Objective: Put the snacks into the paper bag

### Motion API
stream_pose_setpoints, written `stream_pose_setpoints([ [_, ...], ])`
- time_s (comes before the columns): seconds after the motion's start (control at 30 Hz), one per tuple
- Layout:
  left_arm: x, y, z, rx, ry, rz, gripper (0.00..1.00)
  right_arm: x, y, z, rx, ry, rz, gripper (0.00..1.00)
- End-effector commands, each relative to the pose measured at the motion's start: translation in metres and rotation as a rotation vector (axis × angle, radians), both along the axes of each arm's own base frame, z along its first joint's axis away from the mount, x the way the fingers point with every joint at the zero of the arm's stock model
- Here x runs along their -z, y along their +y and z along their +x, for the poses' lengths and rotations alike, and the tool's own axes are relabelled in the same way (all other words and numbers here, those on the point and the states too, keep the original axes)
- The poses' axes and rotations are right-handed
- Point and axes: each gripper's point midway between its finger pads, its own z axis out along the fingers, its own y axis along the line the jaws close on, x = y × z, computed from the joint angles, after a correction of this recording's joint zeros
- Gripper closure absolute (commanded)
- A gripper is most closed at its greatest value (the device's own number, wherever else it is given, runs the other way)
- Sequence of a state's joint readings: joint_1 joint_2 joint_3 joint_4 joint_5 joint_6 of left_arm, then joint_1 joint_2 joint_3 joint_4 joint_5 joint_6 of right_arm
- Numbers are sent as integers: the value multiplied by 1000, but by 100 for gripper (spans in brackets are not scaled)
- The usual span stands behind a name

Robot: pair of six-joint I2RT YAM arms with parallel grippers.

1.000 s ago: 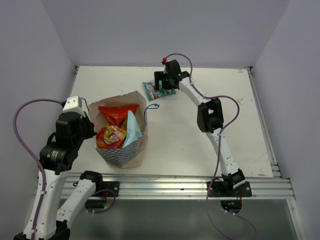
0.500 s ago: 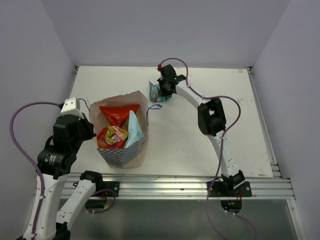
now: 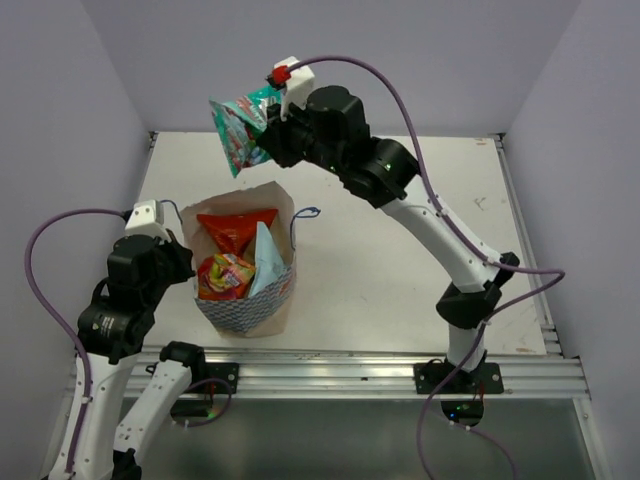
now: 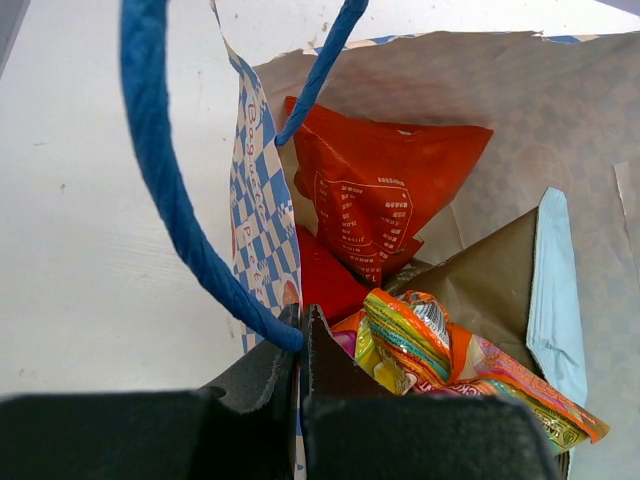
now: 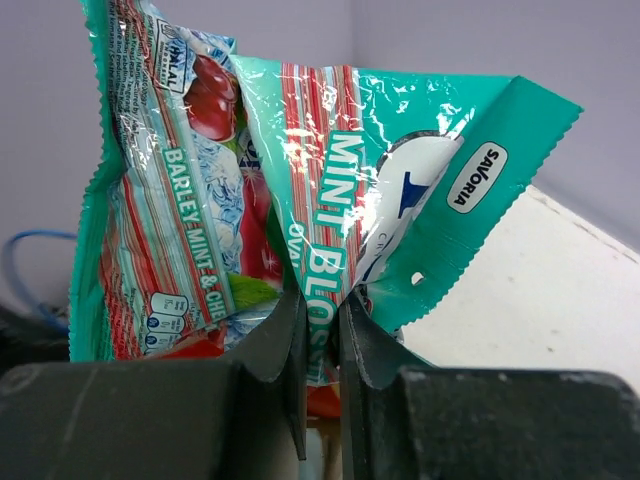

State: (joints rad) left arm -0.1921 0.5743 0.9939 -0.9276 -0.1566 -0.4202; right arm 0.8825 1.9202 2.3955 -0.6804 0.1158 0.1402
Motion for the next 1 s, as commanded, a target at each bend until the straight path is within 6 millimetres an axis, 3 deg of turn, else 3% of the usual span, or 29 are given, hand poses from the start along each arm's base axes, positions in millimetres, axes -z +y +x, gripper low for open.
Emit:
stream_pose_setpoints([
  [0.0,-8,-11,4,73,-43,-10,100,59,22,-30,-110,99,-154,100],
  [0.13,-8,-12,3,81,-46,-5,100,106,49,-83,-225,194,-246,100],
  [0.23,-9,-11,2,83,-51,1,100,131,61,-110,-272,239,-297,100],
  [0.27,-10,-10,2,81,-52,3,100,139,66,-113,-276,255,-308,92],
  [0.3,-9,-10,1,80,-50,6,100,136,66,-114,-273,254,-306,74],
  [0.33,-10,-9,1,80,-51,9,100,132,68,-113,-261,246,-302,23],
  [0.37,-10,-9,1,81,-51,10,100,132,67,-110,-245,241,-305,10],
  [0.4,-11,-9,1,82,-54,11,100,120,66,-107,-230,219,-290,5],
  [0.47,-11,-9,2,84,-56,15,100,104,60,-95,-175,162,-287,1],
  [0.53,-12,-9,2,88,-59,19,100,75,50,-89,-127,102,-261,1],
  [0.6,-12,-9,2,88,-58,20,100,43,28,-78,-35,33,-238,1],
  [0.73,-12,-9,1,89,-63,20,100,17,-16,-64,118,-22,-254,1],
  [0.83,-11,-10,2,93,-59,19,100,35,-40,-52,188,5,-337,1],
  [0.97,-11,-11,4,99,-62,18,100,67,-46,-49,180,65,-397,1],
])
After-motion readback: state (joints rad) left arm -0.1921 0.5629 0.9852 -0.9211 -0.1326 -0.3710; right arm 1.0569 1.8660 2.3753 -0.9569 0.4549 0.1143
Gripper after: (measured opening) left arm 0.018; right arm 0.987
